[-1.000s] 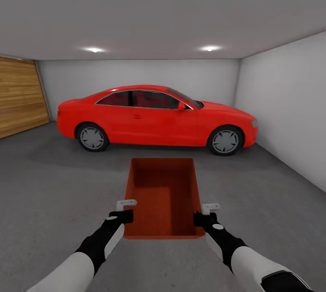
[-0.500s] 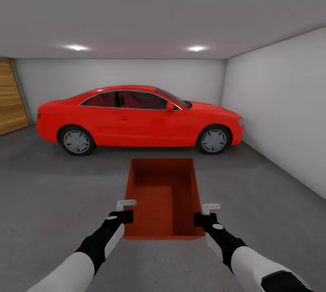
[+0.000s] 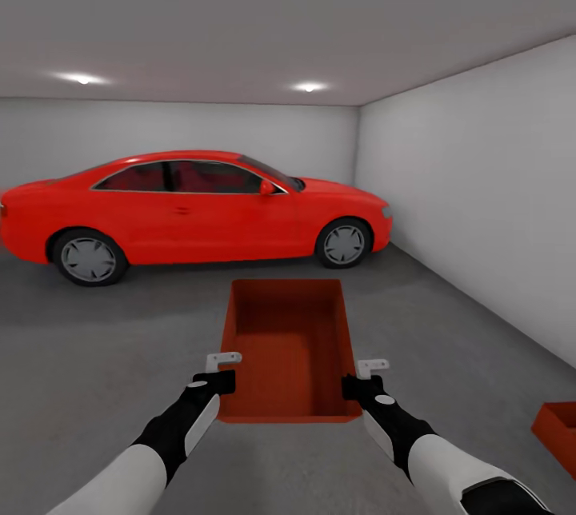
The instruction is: Move the two storage containers from the living room to the garage. In the garage, place one container on the floor and stack the other container on top of it (either order is fine).
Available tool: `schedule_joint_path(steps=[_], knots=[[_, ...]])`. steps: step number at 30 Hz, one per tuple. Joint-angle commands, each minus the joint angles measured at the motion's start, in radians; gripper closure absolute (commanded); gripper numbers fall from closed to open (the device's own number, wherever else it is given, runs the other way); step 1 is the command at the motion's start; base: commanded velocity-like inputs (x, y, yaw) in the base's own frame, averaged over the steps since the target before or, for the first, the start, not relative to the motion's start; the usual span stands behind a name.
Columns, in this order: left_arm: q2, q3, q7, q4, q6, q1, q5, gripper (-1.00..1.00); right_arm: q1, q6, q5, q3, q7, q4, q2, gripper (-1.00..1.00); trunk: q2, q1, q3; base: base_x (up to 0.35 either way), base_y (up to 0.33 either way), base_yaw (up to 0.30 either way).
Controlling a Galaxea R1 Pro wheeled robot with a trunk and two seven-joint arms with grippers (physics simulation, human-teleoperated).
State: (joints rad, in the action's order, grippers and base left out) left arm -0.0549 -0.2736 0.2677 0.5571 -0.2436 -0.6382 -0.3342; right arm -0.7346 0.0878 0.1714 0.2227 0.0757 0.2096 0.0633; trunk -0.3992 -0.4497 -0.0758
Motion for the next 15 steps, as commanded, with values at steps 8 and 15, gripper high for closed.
schedule_joint_path(steps=[8,15], knots=[[0.007,0.015,0.016,0.004,0.044,-0.001,0.02,1.0,0.0,0.004,0.014,-0.003,0.007,-0.004,0.0,1.0,-0.001,0.0,0.0,0.0,0.0,-0.288],[0.007,0.014,0.016,0.004,0.044,-0.001,0.021,1.0,0.0,0.004,0.016,-0.003,0.007,-0.004,-0.001,1.0,-0.001,0.0,0.0,0.0,0.0,-0.288]])
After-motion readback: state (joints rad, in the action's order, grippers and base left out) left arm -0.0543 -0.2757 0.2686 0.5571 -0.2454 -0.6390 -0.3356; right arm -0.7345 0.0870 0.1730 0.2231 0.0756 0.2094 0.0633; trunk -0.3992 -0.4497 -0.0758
